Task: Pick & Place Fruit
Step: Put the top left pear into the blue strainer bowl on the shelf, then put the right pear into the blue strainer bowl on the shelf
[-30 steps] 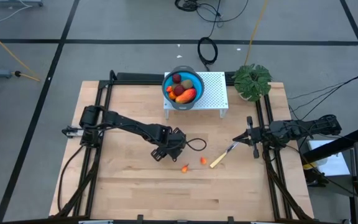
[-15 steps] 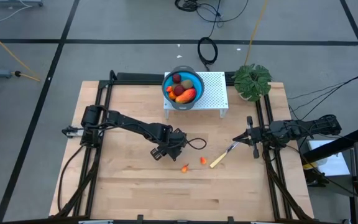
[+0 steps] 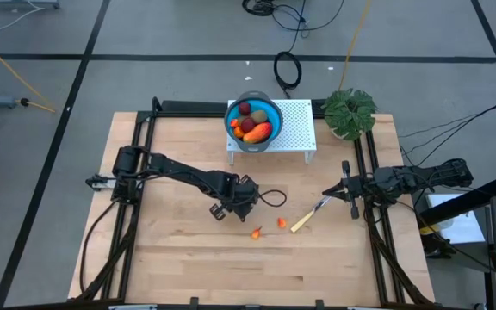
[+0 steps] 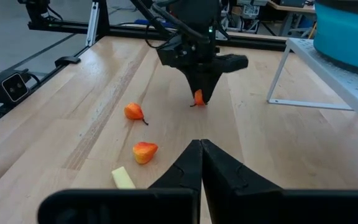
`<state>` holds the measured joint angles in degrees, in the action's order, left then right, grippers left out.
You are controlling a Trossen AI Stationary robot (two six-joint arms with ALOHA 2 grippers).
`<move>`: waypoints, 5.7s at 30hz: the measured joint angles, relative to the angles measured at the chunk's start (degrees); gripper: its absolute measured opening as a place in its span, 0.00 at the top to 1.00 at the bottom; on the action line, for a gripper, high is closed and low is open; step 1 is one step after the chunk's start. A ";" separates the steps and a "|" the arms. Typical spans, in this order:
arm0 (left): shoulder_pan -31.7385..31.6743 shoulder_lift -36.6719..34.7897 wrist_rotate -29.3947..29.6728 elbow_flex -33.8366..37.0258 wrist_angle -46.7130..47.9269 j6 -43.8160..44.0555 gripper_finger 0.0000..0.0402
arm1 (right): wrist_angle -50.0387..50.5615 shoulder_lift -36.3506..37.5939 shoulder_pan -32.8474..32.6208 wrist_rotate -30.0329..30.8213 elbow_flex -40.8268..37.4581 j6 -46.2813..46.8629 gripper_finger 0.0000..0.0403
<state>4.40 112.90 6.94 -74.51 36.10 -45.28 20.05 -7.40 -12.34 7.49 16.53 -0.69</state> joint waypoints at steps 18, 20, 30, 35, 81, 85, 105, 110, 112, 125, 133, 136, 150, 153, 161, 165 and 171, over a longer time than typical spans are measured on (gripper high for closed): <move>3.30 -12.68 4.06 -5.84 -12.82 53.00 0.73 | 0.01 0.00 0.00 0.00 -0.04 -0.44 1.00; 3.68 -13.77 4.09 -5.84 -16.99 56.56 0.73 | 0.00 -0.02 -0.02 -0.04 -0.04 -0.44 1.00; 3.99 -14.48 4.05 -5.84 -36.20 83.70 0.73 | -0.02 0.00 -0.01 -0.04 -0.04 -0.05 1.00; 4.00 -14.44 4.02 -5.84 -41.54 97.18 0.73 | -0.02 -0.02 -0.02 -0.04 -0.04 -0.03 1.00; -2.48 -14.44 9.71 -10.57 -39.99 67.21 0.73 | -0.02 0.00 0.00 -0.06 -0.04 -0.37 1.00; -5.48 -14.46 9.71 -17.19 -25.03 62.14 0.73 | -0.02 -0.01 0.00 -0.04 -0.04 -0.42 1.00; -24.08 -14.44 13.11 -22.81 4.97 54.57 0.73 | -0.02 0.00 0.00 0.18 -0.04 0.31 1.00; -28.76 -14.44 11.76 -22.81 8.96 57.35 0.73 | 0.00 -0.02 -0.02 0.20 -0.04 0.41 1.00; -30.11 -14.44 9.64 -22.81 9.62 59.12 0.73 | -0.02 -0.02 -0.02 0.20 -0.04 0.41 1.00; -30.04 -14.44 3.34 -22.81 11.27 58.86 0.73 | -0.01 -0.02 -0.01 0.20 -0.04 0.46 1.00; -28.42 -13.84 5.07 -22.76 13.38 57.38 0.73 | -0.02 -0.01 -0.02 0.20 -0.04 0.46 1.00; -28.39 -13.59 5.09 -22.76 13.46 56.67 0.72 | -0.04 -0.02 -0.02 0.20 -0.04 0.46 1.00; -28.77 -14.25 5.00 -22.74 13.50 54.52 0.43 | -3.44 -0.02 0.00 0.02 -0.11 1.09 1.00; -28.91 -16.64 5.09 -22.74 13.66 56.16 0.40 | -9.57 0.00 -0.01 -0.02 -0.11 4.37 1.00; -24.29 -23.78 5.30 -22.74 15.46 61.09 0.41 | -18.72 -1.78 -0.02 -2.94 -0.11 12.08 1.00; -20.58 -25.15 5.58 -22.74 17.41 61.95 0.48 | -23.83 -6.47 -0.04 -7.43 -0.11 12.03 1.00; -14.85 -25.00 5.60 -22.71 18.54 63.94 0.62 | -32.93 -14.98 -1.15 -12.19 -0.09 12.04 1.00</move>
<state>-10.44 87.90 12.55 -97.22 54.64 18.65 -12.88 -22.39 -13.49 -4.71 16.45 11.35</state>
